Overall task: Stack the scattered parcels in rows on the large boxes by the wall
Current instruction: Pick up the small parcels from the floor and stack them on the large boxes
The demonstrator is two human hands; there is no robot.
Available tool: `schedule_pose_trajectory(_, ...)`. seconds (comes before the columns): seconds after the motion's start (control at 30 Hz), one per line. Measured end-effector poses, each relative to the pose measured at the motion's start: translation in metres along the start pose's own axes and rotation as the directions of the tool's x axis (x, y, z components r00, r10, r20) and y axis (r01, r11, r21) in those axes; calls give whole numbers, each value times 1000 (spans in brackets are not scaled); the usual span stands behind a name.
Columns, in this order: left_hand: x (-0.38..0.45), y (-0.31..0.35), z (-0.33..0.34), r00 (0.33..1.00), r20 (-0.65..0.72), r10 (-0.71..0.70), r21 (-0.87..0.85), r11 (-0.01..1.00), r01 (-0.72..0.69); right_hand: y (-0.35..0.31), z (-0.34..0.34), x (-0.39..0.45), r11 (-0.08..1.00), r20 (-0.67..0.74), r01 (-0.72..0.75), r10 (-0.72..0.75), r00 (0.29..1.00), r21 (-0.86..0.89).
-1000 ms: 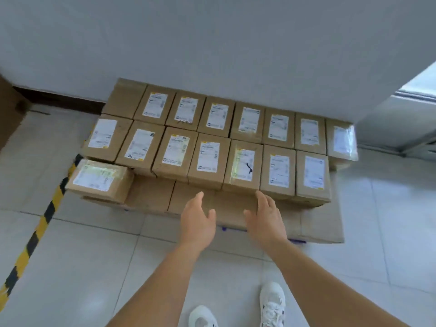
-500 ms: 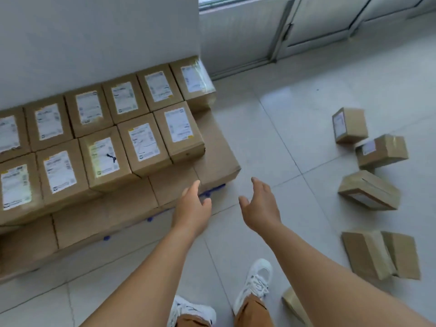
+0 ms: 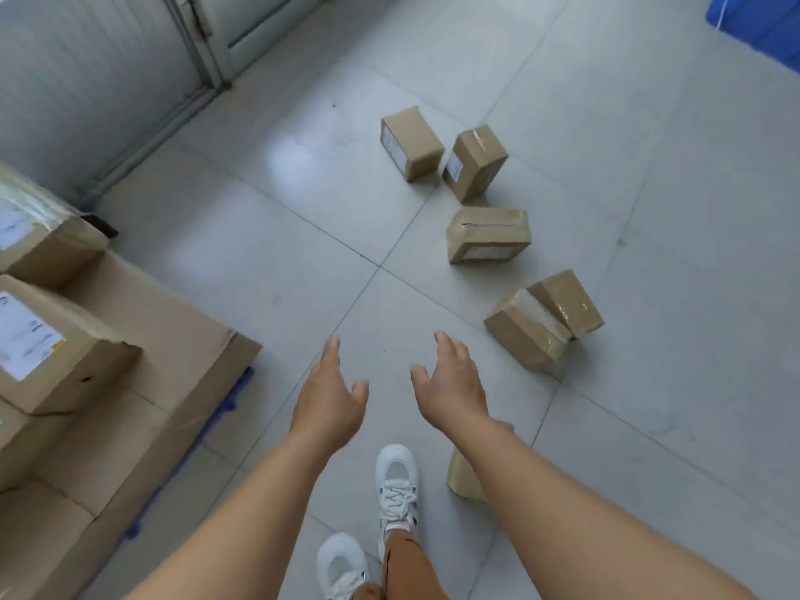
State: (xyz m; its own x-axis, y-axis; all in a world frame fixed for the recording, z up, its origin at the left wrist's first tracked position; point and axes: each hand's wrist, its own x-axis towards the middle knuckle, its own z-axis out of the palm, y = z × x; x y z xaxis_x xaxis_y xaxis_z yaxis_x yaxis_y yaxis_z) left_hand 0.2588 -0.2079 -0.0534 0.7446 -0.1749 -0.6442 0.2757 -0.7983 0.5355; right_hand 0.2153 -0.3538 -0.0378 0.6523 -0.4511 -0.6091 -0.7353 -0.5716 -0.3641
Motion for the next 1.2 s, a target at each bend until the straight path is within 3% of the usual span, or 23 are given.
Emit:
schedule_pose_trajectory(0.2,-3,6,68,986,119,116,123,984,-130,75,7,-8,989,-49,-129,133,990,68)
schedule_pose_trajectory(0.53,-12,6,182,954,279,109,203,964,-170,200,37,0,911,-7,-380,386,922,163)
schedule_pose_trajectory(0.97,41,-30,372,945,310,-106,265,964,21,335,112,80,885,234,-441,402,885,151)
schedule_pose_trajectory(1.2,74,-45,420,954,258,-150,304,950,66,365,140,118,853,302,-477,406,862,214)
